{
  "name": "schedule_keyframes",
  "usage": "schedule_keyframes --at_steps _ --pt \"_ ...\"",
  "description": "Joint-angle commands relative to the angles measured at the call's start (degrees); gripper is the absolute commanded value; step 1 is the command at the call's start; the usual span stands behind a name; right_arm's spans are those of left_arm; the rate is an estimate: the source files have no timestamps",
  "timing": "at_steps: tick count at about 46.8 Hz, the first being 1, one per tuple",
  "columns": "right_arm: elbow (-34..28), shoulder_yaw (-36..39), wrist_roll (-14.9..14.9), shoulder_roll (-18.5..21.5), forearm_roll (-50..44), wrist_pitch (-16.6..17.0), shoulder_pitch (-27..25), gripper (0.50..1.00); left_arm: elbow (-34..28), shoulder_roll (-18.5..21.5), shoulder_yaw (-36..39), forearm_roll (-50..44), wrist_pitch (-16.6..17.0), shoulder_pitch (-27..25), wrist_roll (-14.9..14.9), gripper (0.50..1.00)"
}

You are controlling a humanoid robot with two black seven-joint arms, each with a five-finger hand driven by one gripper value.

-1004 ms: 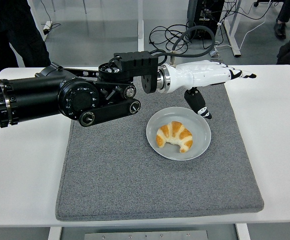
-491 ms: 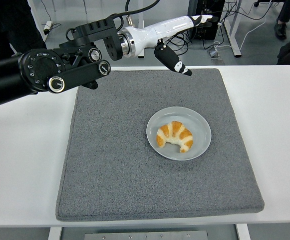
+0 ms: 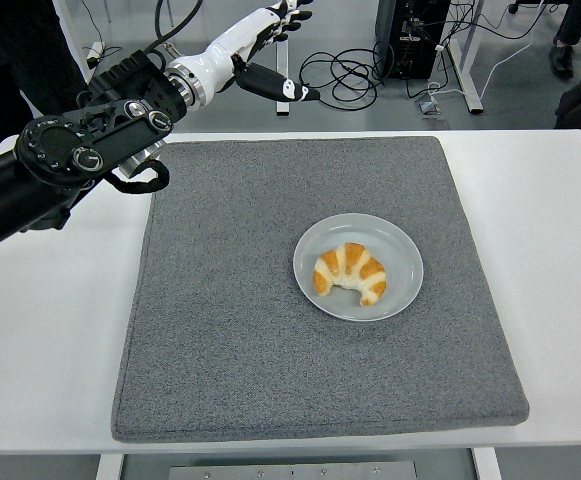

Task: Place the bread on the plate

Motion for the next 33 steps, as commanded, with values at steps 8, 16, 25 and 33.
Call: schedule_keyframes --at_steps 8,16,25,33 --pt "0.0 0.0 -0.01 0.0 0.0 0.0 -0.01 1.0 10.92 -4.8 -4.93 -12.81 -2.78 2.24 0.09 0.975" --pt "0.0 0.0 -0.01 0.0 -0.09 0.0 -0.01 1.0 13.04 -5.25 -9.67 -20.11 -4.54 5.23 0.17 0.975" --pt "0.0 0.0 -0.01 0.0 0.0 0.0 -0.01 1.0 14.01 -5.33 -15.3 -21.35 -5.32 8.66 0.26 0.975" --pt "0.0 0.0 -0.01 0.0 0.0 0.0 -0.01 1.0 15.76 -6.3 -21.45 -21.61 -7.0 9.72 0.61 0.975"
